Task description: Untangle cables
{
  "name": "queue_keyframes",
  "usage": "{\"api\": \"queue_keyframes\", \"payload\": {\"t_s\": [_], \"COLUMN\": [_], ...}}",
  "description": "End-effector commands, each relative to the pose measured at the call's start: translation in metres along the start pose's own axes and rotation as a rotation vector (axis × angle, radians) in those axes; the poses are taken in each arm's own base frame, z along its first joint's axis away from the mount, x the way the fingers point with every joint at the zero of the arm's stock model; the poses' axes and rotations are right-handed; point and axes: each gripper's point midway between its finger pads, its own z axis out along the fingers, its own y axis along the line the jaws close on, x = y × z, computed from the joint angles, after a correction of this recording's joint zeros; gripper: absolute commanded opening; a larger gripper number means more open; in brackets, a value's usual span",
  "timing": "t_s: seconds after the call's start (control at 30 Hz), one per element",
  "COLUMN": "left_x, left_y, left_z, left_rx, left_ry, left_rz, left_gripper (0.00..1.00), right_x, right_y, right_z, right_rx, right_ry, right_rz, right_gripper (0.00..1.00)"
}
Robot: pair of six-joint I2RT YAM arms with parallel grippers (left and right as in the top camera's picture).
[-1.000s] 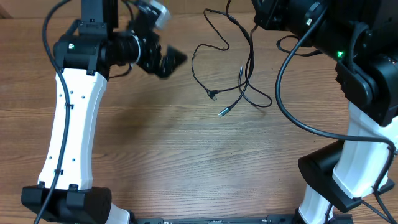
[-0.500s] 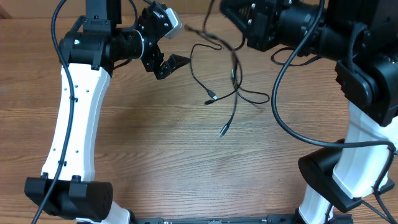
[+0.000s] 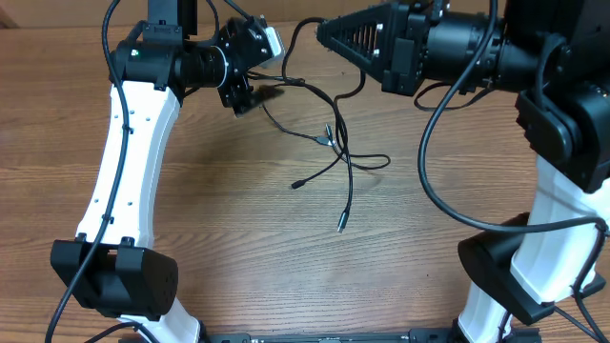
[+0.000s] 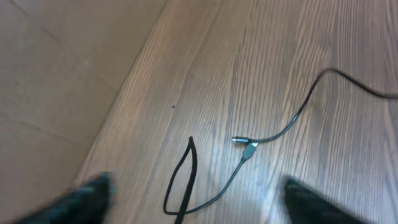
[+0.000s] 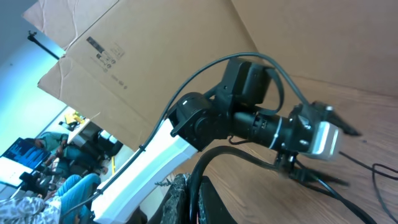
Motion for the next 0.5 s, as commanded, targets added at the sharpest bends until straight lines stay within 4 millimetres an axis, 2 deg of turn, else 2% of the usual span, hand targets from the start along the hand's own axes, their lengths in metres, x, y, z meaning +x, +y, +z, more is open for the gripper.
{"api": "queue_keyframes", "payload": {"t_s": [0.0, 0.1, 0.23, 0.33, 0.47], "left_x": [-0.002, -0.002, -0.002, 0.003, 0.010], "left_y": [-0.001, -0.002, -0.001, 0.004, 0.012], "left_z": [0.002, 0.002, 0.001, -0.003, -0.013], "left_rx": [0.011, 0.015, 0.013, -0.003, -0.030], "left_ry": [-0.013, -0.015, -0.013, -0.007, -0.005], "left_rz": [0.027, 0.025, -0.015, -0.088, -0.194], "left_gripper": [0.04, 0.04, 0.04, 0.04, 0.04], "right_x": [-0.002, -0.003, -0.006, -0.007, -0.011], "right_y": [-0.001, -0.003, -0.018, -0.034, -0.066], "right_z": [-0.007, -0.007, -0.008, -0.011, -0.020], "right_rx": [0.001, 0.009, 0.089, 0.179, 0.369], "right_ry": [-0.010, -0.014, -0.037, -0.055, -0.101], "right_rz": [-0.011, -0.010, 0.002, 0.019, 0.039], "right_gripper": [0.04, 0.04, 0.04, 0.04, 0.04]}}
